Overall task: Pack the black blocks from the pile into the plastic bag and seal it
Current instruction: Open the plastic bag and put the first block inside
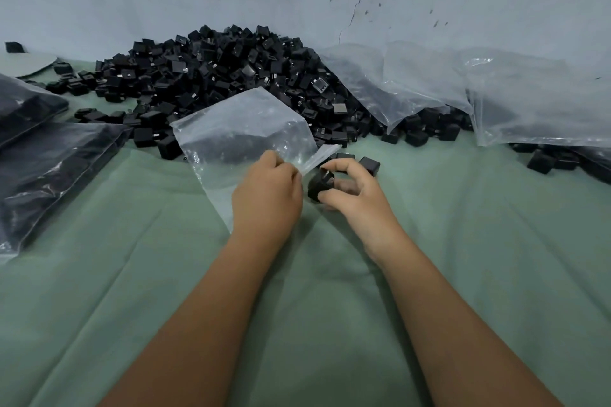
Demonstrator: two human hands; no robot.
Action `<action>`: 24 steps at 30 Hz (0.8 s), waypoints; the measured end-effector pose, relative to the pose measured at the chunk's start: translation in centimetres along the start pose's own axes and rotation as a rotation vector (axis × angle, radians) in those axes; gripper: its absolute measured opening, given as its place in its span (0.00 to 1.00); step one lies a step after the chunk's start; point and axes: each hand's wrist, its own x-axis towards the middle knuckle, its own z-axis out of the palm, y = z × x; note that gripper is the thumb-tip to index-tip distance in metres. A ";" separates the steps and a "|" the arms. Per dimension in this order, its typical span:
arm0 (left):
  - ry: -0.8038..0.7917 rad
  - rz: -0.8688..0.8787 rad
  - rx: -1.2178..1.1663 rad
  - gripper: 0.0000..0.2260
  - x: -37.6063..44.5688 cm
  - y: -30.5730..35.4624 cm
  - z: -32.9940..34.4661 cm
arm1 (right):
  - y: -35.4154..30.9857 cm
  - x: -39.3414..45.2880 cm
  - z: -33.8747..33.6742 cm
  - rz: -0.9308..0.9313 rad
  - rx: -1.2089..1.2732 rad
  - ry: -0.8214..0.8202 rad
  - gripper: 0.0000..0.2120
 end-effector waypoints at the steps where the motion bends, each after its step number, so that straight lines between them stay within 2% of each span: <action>1: -0.021 -0.041 -0.046 0.10 0.0 0.0 -0.1 | -0.1 -0.1 0.1 -0.011 0.028 -0.037 0.16; 5: -0.066 -0.192 -0.280 0.03 0.1 0.2 -0.1 | -0.3 0.0 -0.2 0.003 0.181 -0.082 0.14; 10: -0.211 -0.248 -0.632 0.05 0.0 0.7 -0.1 | -0.3 0.2 -0.4 0.010 0.193 -0.018 0.15; 15: -0.173 -0.254 -0.663 0.07 0.0 0.5 0.1 | -0.1 0.0 -0.2 -0.069 0.043 0.056 0.17; 18: -0.145 -0.252 -0.661 0.10 -0.1 0.7 0.3 | 0.0 0.0 -0.1 -0.029 0.013 0.108 0.14; 22: -0.079 -0.310 -0.819 0.08 0.0 0.7 0.3 | 0.0 0.4 -0.2 0.055 0.227 0.164 0.12; 24: -0.112 -0.297 -0.853 0.14 -0.1 0.6 0.3 | -0.3 0.4 -0.2 0.083 0.349 0.136 0.10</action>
